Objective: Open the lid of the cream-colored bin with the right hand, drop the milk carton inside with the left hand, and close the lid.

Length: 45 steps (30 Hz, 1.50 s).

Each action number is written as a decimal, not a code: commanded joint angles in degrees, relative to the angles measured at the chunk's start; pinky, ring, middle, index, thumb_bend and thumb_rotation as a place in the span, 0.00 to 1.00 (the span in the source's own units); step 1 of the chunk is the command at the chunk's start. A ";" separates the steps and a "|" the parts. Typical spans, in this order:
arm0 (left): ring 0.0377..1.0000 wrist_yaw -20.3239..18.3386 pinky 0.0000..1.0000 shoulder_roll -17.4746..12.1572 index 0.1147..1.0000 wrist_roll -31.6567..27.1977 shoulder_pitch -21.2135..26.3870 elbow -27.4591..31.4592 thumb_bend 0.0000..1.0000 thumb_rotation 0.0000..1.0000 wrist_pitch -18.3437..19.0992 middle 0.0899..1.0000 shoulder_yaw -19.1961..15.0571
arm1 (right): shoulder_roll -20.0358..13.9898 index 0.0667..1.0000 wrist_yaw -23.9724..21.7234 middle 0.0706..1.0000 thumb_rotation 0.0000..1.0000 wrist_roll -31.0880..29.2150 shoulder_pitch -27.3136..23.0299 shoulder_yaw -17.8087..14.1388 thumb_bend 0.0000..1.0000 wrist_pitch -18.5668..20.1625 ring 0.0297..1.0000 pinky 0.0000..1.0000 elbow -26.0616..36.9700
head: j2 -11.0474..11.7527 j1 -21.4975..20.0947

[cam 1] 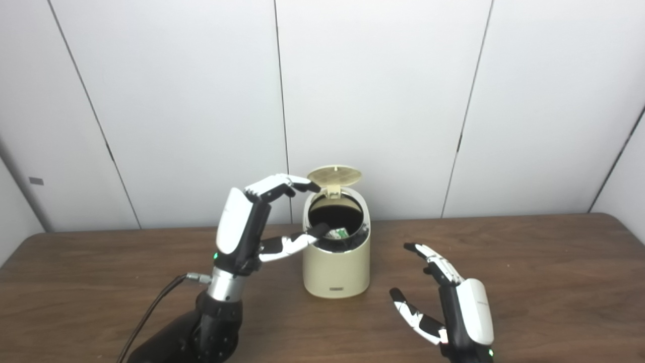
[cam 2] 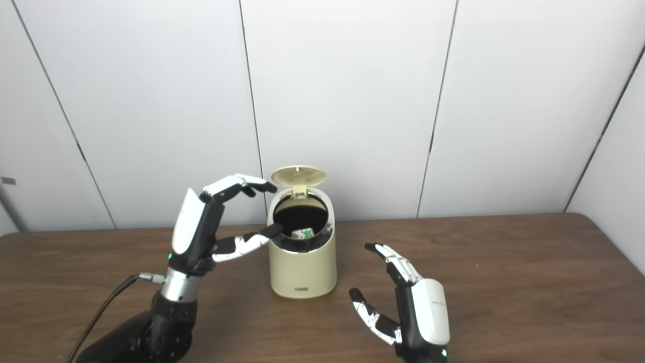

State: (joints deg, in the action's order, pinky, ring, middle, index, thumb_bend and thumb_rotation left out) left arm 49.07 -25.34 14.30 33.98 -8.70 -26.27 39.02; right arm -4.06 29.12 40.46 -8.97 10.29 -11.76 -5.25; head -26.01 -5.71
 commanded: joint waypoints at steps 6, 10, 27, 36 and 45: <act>0.63 -17.48 0.57 1.06 0.75 -13.93 -12.37 9.18 0.57 0.45 -0.65 0.68 -13.21 | 1.05 0.83 -5.91 0.85 0.75 0.38 -1.83 0.06 0.31 5.00 0.84 0.74 8.95 | 0.10 0.36; 0.67 -26.45 0.62 4.16 0.80 -18.27 -17.97 9.76 0.57 0.62 -0.58 0.72 -18.93 | -0.73 0.87 -11.57 0.89 0.86 2.03 -6.57 -0.26 0.44 8.38 0.88 0.78 14.30 | 0.32 0.64; 0.92 -47.21 0.90 13.40 0.97 -21.72 -27.33 10.48 0.61 0.82 12.27 0.95 -29.92 | -6.66 0.81 -46.60 0.83 0.95 14.52 -28.51 2.55 0.74 26.51 0.90 0.86 28.16 | 0.15 -1.54; 0.92 -51.48 0.88 17.17 0.95 -21.83 -27.18 7.74 0.62 0.82 12.20 0.94 -33.21 | -6.87 0.85 -52.44 0.87 0.90 18.74 -33.31 2.77 0.72 29.14 0.94 0.94 27.49 | 0.05 -3.57; 0.90 -53.11 0.87 19.29 0.92 -19.51 -27.36 6.75 0.62 0.83 11.80 0.92 -34.17 | -8.55 0.78 -56.17 0.82 0.91 21.41 -37.84 4.64 0.77 27.91 0.89 0.91 20.45 | 0.15 -3.66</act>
State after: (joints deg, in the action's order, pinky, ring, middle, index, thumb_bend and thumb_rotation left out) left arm -3.57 -6.59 -5.67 5.65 -2.06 -12.52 4.98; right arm -11.80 -27.67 61.47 -43.82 15.22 17.32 14.63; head -25.84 -9.32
